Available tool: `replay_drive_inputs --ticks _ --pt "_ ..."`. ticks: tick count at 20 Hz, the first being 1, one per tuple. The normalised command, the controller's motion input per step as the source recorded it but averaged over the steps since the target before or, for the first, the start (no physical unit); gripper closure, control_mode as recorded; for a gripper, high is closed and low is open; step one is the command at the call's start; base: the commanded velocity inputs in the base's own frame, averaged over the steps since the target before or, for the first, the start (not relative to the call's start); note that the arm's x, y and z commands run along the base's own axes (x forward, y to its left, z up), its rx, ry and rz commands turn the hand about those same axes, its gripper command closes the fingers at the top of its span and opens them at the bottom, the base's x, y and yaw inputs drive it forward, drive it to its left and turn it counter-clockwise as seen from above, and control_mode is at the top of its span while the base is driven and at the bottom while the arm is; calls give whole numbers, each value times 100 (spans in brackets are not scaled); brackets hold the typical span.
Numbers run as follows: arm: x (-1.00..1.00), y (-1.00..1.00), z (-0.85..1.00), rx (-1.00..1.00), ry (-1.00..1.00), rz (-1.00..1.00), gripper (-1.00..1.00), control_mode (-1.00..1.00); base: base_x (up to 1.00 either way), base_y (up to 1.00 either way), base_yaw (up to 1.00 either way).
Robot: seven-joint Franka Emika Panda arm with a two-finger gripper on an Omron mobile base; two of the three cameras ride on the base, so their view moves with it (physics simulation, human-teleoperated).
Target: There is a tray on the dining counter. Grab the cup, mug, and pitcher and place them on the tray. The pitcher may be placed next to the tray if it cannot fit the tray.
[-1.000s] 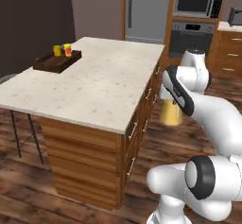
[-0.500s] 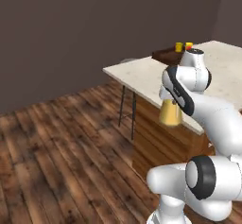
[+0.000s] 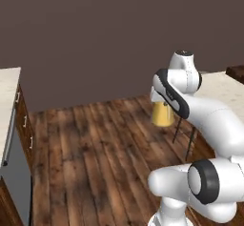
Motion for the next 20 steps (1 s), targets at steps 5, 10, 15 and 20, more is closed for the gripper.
replay_drive_inputs --ticks 5,10,15,20 --pt "0 0 0 0 0 0 100 100 100 10 14" --pt "0 0 0 0 0 0 100 100 100 30 3" --pt "0 0 0 0 0 0 100 100 100 44 1" --pt "0 0 0 0 0 0 100 100 100 35 -1"
